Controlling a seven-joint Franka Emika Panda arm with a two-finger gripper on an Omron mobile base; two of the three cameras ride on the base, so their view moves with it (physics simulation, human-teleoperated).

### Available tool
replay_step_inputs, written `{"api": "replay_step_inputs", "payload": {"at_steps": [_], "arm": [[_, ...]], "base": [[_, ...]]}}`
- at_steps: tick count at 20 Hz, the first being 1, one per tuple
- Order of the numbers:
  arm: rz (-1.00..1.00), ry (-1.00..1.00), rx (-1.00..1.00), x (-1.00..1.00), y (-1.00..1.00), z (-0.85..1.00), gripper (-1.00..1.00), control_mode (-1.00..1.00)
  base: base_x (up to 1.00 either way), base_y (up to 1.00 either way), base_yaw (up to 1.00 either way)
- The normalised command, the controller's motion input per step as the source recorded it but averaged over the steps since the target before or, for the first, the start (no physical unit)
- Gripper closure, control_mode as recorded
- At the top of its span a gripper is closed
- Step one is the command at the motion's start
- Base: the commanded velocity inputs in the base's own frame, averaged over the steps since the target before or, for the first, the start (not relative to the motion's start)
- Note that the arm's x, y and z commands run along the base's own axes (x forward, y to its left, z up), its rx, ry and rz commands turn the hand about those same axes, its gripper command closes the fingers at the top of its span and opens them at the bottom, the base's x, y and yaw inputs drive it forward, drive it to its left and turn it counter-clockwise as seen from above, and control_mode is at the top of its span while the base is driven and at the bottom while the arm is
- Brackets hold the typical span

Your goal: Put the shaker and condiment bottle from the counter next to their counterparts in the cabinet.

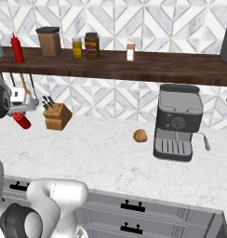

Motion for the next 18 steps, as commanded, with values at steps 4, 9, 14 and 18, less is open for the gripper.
{"api": "replay_step_inputs", "payload": {"at_steps": [4, 9, 14, 18], "arm": [[0.0, -0.04, 0.19, 0.0, 0.0, 1.0, 1.0, -1.0], [0.0, 0.0, 0.2, 0.0, 0.0, 1.0, 1.0, -1.0], [0.0, -0.09, 0.12, -0.06, -0.02, 0.61, 1.0, -1.0], [0.0, 0.01, -0.02, 0.0, 0.01, 0.56, 1.0, -1.0]], "base": [[0.0, 0.0, 0.0], [0.0, 0.0, 0.0], [0.0, 0.0, 0.0], [0.0, 0.0, 0.0]]}}
